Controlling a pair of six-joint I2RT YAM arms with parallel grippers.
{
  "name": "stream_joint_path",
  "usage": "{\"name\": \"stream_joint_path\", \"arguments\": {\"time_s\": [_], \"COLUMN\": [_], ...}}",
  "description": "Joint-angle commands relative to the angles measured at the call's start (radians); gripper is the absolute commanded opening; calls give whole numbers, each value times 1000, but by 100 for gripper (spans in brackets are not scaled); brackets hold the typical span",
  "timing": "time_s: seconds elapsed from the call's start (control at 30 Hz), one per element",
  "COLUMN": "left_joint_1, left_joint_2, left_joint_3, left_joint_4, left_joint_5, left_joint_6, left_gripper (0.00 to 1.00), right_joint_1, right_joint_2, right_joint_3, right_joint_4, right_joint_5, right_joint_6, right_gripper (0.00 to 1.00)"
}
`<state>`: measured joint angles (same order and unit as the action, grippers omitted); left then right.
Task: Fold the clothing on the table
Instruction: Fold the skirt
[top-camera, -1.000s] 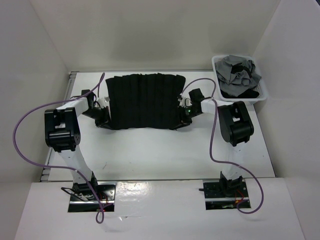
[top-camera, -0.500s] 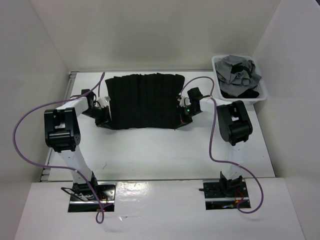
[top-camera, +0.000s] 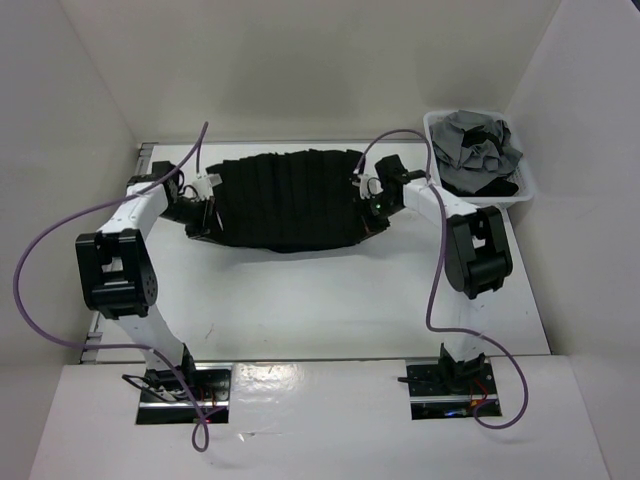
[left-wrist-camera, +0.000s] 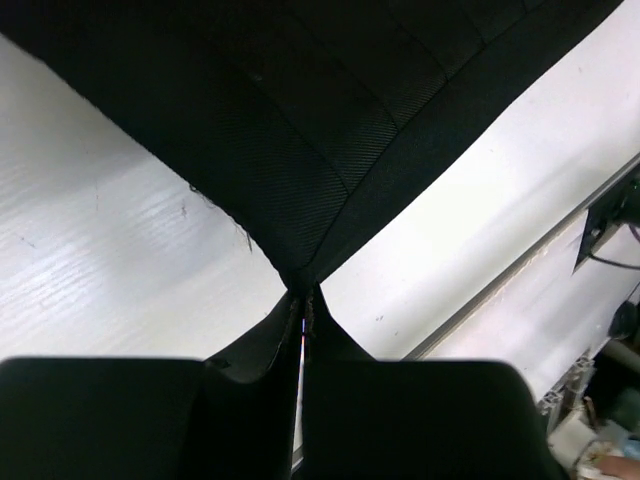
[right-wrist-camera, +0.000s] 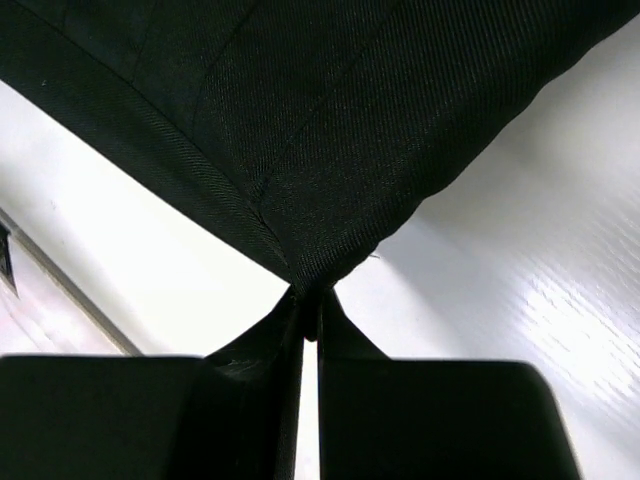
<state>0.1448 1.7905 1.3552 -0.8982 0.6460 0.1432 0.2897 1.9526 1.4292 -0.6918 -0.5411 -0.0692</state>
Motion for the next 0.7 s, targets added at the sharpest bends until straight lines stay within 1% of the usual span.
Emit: {"name": "stream_joint_path", "arguments": {"time_s": [0.0,0.1,0.23,0.4,0.43,0.53,0.67], "left_joint_1": [4,4,4,4,15,41,59], "left_joint_2": [-100,-141,-178,-229,-253,-263,-263], "left_joint_3": [42,42,42,42,32,32,105], "left_joint_4": [-74,-111,-157,-189,-189,-177,-157], "left_joint_5": [14,14,14,32,32,32,55], "left_joint_6": [123,157,214,257,257,257,223], "left_gripper": [0,0,0,0,0,0,0], "right_joint_1": [0,0,0,9,9,9,9], "right_joint_2": [-84,-121,-156,-165,-165,-167,-106], "right_joint_3": [63,63,54,79,95,155,342], "right_joint_4": [-156,-204,-329,-468,-483,-512,-577], "right_joint_5": [15,-9,-40,-128,-128,-128,-137], "right_joint_6": [-105,-156,-222,-313,-322,-331,-353], "right_gripper": [0,0,0,0,0,0,0]}}
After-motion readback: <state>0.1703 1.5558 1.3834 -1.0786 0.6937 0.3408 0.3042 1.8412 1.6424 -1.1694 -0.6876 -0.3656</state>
